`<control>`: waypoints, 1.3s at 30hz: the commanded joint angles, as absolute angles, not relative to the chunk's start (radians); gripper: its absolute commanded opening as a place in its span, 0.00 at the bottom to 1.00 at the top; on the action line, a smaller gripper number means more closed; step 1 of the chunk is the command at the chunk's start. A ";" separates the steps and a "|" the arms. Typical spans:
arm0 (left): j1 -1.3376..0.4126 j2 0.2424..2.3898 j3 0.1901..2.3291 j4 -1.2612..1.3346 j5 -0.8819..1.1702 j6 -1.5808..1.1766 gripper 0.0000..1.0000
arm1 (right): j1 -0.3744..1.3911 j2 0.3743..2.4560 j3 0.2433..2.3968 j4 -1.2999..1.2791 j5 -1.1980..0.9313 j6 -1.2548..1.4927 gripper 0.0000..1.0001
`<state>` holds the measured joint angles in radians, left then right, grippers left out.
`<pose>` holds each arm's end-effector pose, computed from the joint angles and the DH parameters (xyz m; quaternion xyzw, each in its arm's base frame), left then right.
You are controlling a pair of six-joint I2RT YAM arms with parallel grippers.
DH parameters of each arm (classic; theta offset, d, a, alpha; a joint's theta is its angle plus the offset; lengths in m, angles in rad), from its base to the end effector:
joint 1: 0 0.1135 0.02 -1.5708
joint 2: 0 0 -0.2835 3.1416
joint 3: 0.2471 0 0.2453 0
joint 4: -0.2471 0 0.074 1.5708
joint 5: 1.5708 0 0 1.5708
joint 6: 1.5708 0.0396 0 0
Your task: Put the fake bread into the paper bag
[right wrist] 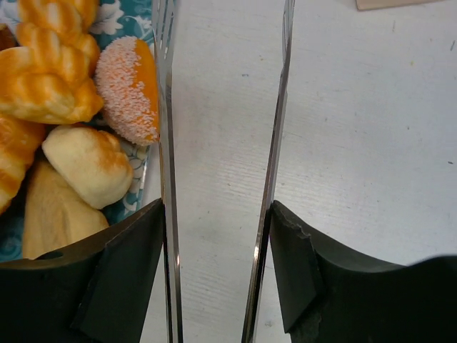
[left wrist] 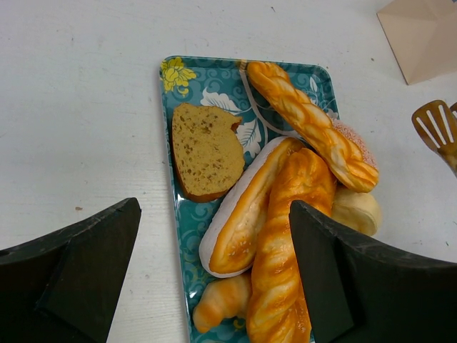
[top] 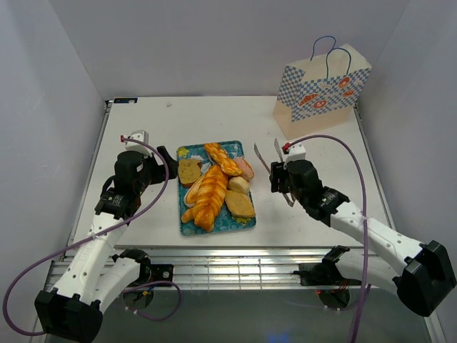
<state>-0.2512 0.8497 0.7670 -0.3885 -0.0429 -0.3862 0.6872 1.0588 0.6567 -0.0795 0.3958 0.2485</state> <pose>0.1709 -0.0421 0.3150 -0.0687 0.8497 -0.1463 0.5018 0.1809 0.1287 0.2716 -0.0831 0.8407 0.0790 0.5292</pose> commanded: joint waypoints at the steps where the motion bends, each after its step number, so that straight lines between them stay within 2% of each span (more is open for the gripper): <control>1: -0.252 0.851 0.762 -0.380 -0.038 -0.391 0.95 | 0.716 0.979 0.709 -0.116 0.309 0.176 0.63; 9: -0.252 0.857 0.762 -0.383 -0.037 -0.391 0.95 | 0.842 0.911 0.767 -0.216 0.221 0.052 0.61; 17: -0.252 0.865 0.764 -0.383 -0.037 -0.393 0.95 | 1.025 0.976 0.788 -0.252 0.380 -0.026 0.63; 35: -0.252 0.862 0.762 -0.383 -0.026 -0.394 0.95 | 1.039 1.120 0.761 -0.103 0.396 -0.118 0.65; 39: -0.252 0.862 0.762 -0.382 -0.022 -0.393 0.95 | 1.037 1.161 0.788 -0.094 0.429 -0.130 0.58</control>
<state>-0.2512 0.8734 0.7670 -0.3885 -0.0387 -0.3889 1.0344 1.1454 0.7456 -0.1646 0.3882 -0.0971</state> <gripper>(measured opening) 0.953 0.604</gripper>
